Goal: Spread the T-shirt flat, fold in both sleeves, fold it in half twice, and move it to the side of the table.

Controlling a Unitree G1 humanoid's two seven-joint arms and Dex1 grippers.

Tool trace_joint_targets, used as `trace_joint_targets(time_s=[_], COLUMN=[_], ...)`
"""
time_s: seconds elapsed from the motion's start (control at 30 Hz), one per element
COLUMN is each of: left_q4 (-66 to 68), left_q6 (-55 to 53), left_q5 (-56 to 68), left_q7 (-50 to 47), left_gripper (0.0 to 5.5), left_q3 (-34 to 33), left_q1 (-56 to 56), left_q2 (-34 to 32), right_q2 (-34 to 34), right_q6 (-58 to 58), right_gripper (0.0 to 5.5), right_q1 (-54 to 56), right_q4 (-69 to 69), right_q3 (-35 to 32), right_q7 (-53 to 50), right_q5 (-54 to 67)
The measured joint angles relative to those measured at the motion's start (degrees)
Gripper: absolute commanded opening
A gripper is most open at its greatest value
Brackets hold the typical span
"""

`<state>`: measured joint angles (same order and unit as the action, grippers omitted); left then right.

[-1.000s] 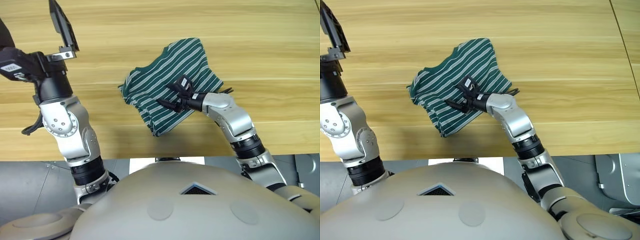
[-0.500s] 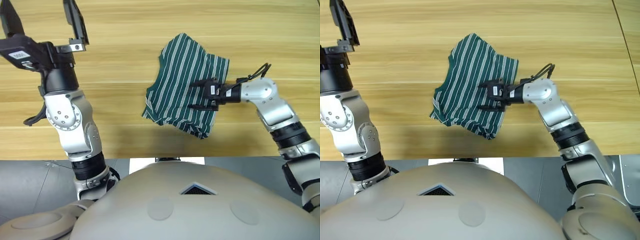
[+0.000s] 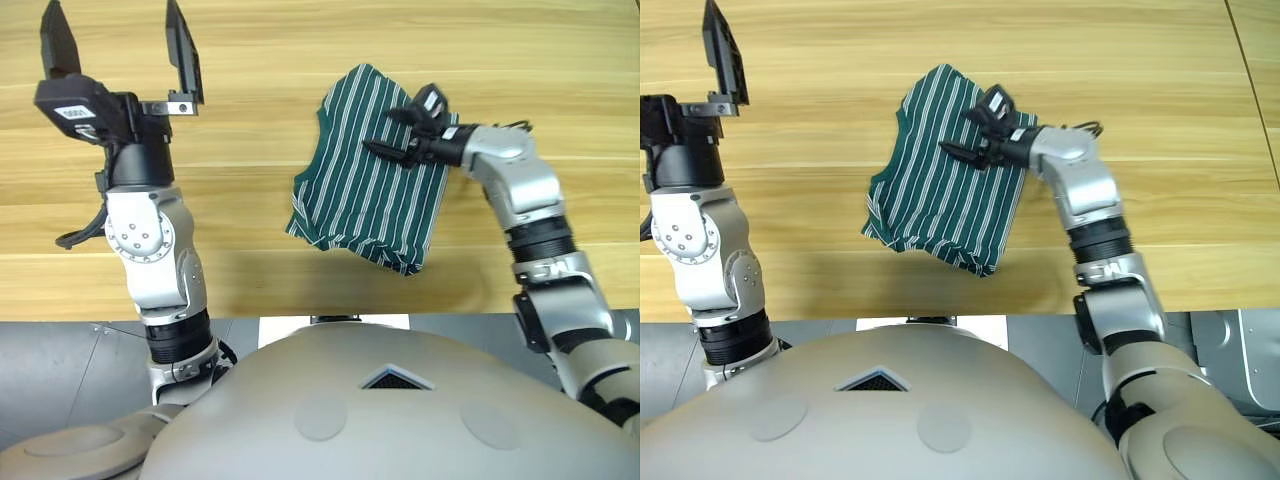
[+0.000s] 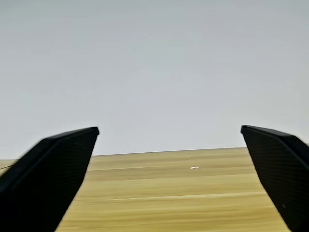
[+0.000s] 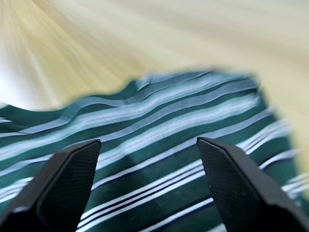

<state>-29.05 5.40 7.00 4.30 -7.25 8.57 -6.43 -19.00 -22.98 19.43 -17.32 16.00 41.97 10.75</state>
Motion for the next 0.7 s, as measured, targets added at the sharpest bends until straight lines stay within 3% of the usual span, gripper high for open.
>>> trace_joint_targets(time_s=[0.2, 0.33, 0.43, 0.57, 0.7], left_q4=[1.5, 3.0, 3.5, 3.5, 2.7], left_q6=[0.1, 0.2, 0.3, 0.5, 0.0], left_q5=[-0.4, -0.3, -0.3, -1.5, -4.6], left_q7=[0.5, 1.7, 2.0, 3.5, 11.7], left_gripper=[5.39, 5.39, 5.39, 5.39, 5.4], left_q3=[0.8, 0.9, 0.6, 1.7, 6.6], left_q1=[0.1, -0.2, -0.1, 1.3, 5.1], left_q2=[0.0, -0.5, -0.7, -2.0, -8.8], right_q2=[8.3, 13.0, 14.2, 9.5, -4.3], right_q6=[1.6, 11.6, 22.1, 26.5, 30.3], right_gripper=[3.71, 3.71, 3.71, 3.71, 3.89], right_q1=[3.7, 6.1, 10.2, 11.0, 6.4], right_q4=[-5.0, -11.9, -19.2, -12.0, 6.0], right_q3=[6.5, 10.5, 10.9, 3.0, -1.3], right_q7=[-3.3, -1.6, -6.5, -5.5, 10.5], right_q5=[-6.0, -9.0, -13.8, -10.4, -3.0])
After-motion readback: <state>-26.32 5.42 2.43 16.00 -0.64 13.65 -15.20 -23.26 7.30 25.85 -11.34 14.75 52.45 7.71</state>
